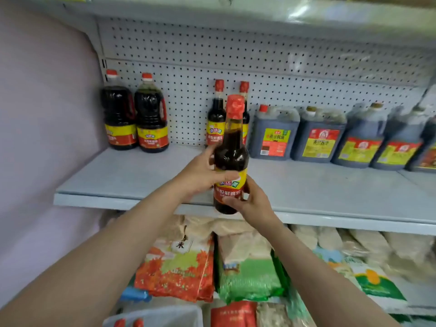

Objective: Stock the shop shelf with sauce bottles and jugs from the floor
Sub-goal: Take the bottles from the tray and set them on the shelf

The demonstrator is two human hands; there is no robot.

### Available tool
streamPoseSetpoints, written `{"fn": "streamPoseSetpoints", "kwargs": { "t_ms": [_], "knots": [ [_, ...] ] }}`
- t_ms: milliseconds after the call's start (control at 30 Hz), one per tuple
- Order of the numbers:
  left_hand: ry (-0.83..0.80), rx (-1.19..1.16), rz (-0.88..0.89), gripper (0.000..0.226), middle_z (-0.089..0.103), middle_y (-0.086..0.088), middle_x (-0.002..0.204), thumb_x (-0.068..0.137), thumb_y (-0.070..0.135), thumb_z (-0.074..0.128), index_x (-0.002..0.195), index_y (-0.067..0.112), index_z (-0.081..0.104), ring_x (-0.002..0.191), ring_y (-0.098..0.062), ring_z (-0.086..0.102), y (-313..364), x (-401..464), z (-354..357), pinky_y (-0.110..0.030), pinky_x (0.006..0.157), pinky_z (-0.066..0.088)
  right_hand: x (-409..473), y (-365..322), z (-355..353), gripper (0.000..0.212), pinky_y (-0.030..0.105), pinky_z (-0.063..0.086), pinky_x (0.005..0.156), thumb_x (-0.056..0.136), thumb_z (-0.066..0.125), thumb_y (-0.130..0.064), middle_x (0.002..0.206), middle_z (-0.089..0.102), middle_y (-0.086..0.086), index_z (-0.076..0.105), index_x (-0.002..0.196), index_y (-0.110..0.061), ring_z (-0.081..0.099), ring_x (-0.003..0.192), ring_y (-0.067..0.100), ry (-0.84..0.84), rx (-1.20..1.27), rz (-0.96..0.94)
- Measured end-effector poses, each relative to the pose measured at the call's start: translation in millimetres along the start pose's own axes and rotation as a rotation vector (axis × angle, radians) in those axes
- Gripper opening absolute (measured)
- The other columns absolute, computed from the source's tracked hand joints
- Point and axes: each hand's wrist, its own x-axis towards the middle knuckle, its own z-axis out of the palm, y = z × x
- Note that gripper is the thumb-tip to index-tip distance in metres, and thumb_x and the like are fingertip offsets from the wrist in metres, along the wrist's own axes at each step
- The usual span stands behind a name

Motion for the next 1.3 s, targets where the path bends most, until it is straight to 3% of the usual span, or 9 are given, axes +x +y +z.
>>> {"fn": "streamPoseSetpoints", "kwargs": {
  "t_ms": [67, 233, 467, 667, 900, 1033, 1100, 1233, 1300],
  "knots": [
    [0.014, 0.040, -0.015, 0.079, 0.064, 0.008, 0.120, 0.076, 0.019, 0.085, 0.133, 0.049, 0.040, 0.105, -0.011, 0.066, -8, 26, 11, -0.031, 0.076, 0.059, 26, 13, -15, 0.063, 0.025, 0.049, 0.094, 0.079, 0.084, -0.019, 0.119, 0.067, -0.005, 0.055, 0.135, -0.020, 0.063, 0.107, 0.006, -0.008, -0.045, 0.029],
    [0.097, 0.218, -0.022, 0.090, 0.057, 0.005, 0.137, 0.075, 0.025, 0.085, 0.148, 0.039, 0.034, 0.119, -0.018, 0.058, -14, 103, 24, -0.048, 0.095, 0.055, 88, 46, -36, 0.068, 0.015, 0.045, 0.080, 0.081, 0.083, -0.025, 0.119, 0.060, -0.006, 0.043, 0.136, -0.015, 0.059, 0.107, 0.010, -0.001, -0.077, 0.113],
    [0.099, 0.290, -0.057, 0.091, 0.052, 0.002, 0.145, 0.080, 0.026, 0.082, 0.152, 0.037, 0.028, 0.129, -0.025, 0.053, -18, 196, 26, -0.052, 0.100, 0.050, 178, 70, -53, 0.063, 0.024, 0.042, 0.084, 0.082, 0.082, -0.021, 0.124, 0.060, 0.000, 0.046, 0.133, -0.012, 0.055, 0.105, 0.011, -0.006, -0.125, 0.148],
    [0.126, 0.282, -0.090, 0.090, 0.049, 0.000, 0.147, 0.081, 0.025, 0.081, 0.153, 0.036, 0.027, 0.132, -0.028, 0.049, -27, 243, 21, -0.053, 0.098, 0.052, 224, 86, -58, 0.065, 0.009, 0.042, 0.067, 0.079, 0.085, -0.024, 0.116, 0.060, -0.004, 0.047, 0.130, -0.011, 0.057, 0.102, 0.011, -0.015, -0.148, 0.149],
    [0.157, 0.323, -0.080, 0.090, 0.047, 0.000, 0.149, 0.081, 0.026, 0.080, 0.152, 0.038, 0.026, 0.134, -0.028, 0.047, -36, 260, 19, -0.054, 0.099, 0.051, 237, 96, -56, 0.064, 0.009, 0.042, 0.072, 0.079, 0.085, -0.022, 0.117, 0.061, -0.001, 0.048, 0.130, -0.010, 0.058, 0.103, 0.013, -0.002, -0.178, 0.152],
    [0.221, 0.389, -0.053, 0.077, 0.052, -0.001, 0.145, 0.085, 0.027, 0.076, 0.150, 0.032, 0.034, 0.132, -0.025, 0.050, -39, 247, 28, -0.047, 0.105, 0.046, 229, 87, -54, 0.062, 0.028, 0.045, 0.088, 0.085, 0.079, -0.026, 0.127, 0.063, 0.006, 0.047, 0.136, -0.011, 0.060, 0.116, 0.024, -0.003, -0.240, 0.196],
    [0.230, 0.457, -0.080, 0.068, 0.054, -0.003, 0.144, 0.088, 0.029, 0.073, 0.148, 0.024, 0.041, 0.132, -0.023, 0.052, -47, 231, 26, -0.039, 0.107, 0.043, 216, 77, -54, 0.062, 0.030, 0.044, 0.088, 0.087, 0.077, -0.025, 0.127, 0.061, 0.004, 0.047, 0.139, -0.010, 0.058, 0.119, 0.026, -0.003, -0.282, 0.206],
    [0.249, 0.564, -0.141, 0.078, 0.046, -0.004, 0.152, 0.087, 0.028, 0.074, 0.154, 0.026, 0.033, 0.137, -0.026, 0.046, -59, 177, 5, -0.036, 0.111, 0.039, 177, 59, -49, 0.077, 0.038, 0.045, 0.102, 0.079, 0.083, -0.030, 0.137, 0.055, 0.009, 0.044, 0.144, -0.013, 0.051, 0.128, 0.030, 0.012, -0.395, 0.189],
    [0.247, 0.619, -0.177, 0.081, 0.047, -0.007, 0.151, 0.087, 0.029, 0.074, 0.155, 0.028, 0.029, 0.136, -0.028, 0.046, -61, 142, -6, -0.034, 0.109, 0.040, 154, 44, -40, 0.082, 0.033, 0.040, 0.103, 0.080, 0.083, -0.034, 0.141, 0.051, 0.009, 0.040, 0.148, -0.015, 0.048, 0.131, 0.029, -0.022, -0.471, 0.197]
  ]
}}
